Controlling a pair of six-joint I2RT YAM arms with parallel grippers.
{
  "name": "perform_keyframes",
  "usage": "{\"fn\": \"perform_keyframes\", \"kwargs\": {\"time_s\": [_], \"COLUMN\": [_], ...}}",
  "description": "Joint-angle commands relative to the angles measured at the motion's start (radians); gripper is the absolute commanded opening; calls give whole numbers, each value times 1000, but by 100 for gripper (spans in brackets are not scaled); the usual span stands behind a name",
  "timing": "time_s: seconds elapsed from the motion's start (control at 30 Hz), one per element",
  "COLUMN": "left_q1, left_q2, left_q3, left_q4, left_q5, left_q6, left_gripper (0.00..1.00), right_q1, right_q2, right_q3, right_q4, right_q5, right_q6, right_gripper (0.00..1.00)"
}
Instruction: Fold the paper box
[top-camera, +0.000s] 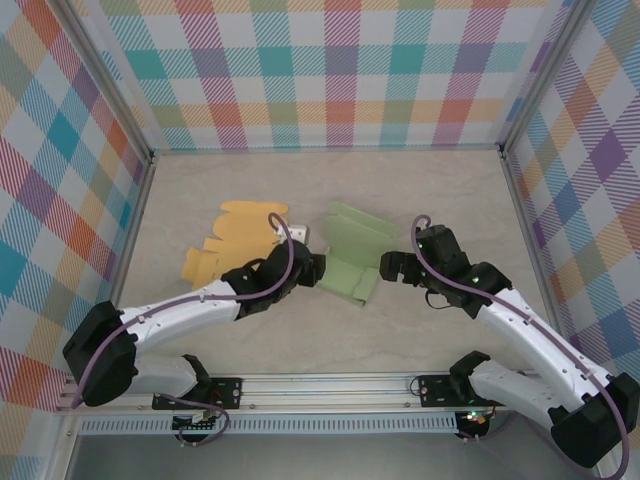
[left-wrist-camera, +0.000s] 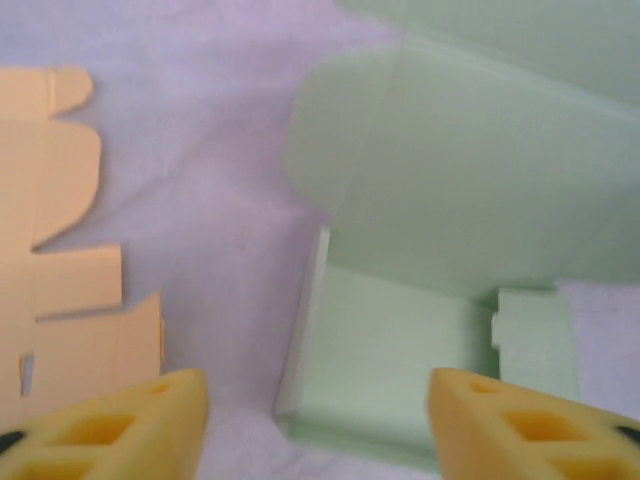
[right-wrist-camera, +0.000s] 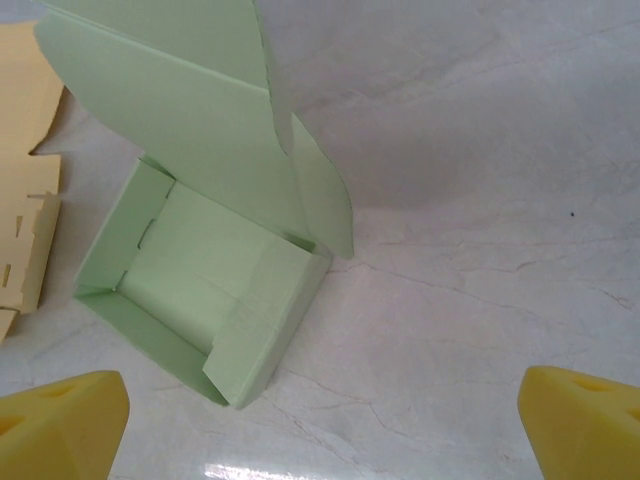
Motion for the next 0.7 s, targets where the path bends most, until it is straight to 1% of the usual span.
{"fn": "perform_keyframes", "kwargs": {"time_s": [0.0,0.07,0.1,0.13,0.23,0.3,0.4,0.47,0.67], "left_q1": [132,199,225,244,283,295,296,296,297], "left_q2": [53,121,167,206,322,399,497,546,630], "left_q3": [99,164,198,228,319,375,456,499,548], "left_q4": [2,-6,-13,-23,-42,-55,-98,-123,-132], "left_q5": [154,279,311,321,409,492,575,607,628], "left_q6": [258,322,337,346,395,440,495,513,518], "left_gripper": [71,79,81,82,83,83,83,82,81], "right_q1": [-12,-18,-21,-25,-44,-61,-81,-91,-107], "right_q2": [14,25,31,35,49,55,60,61,61], "right_q3": [-13,-12,-12,-12,-15,-18,-24,-29,-49], "right_q4": [68,72,74,76,81,87,101,107,130], "right_q5": [22,24,27,28,20,2,-30,-45,-84], "right_q6": [-4,-3,-3,-3,-1,0,-3,-4,-13], "right_gripper": [99,99,99,99,99,99,99,99,98]}}
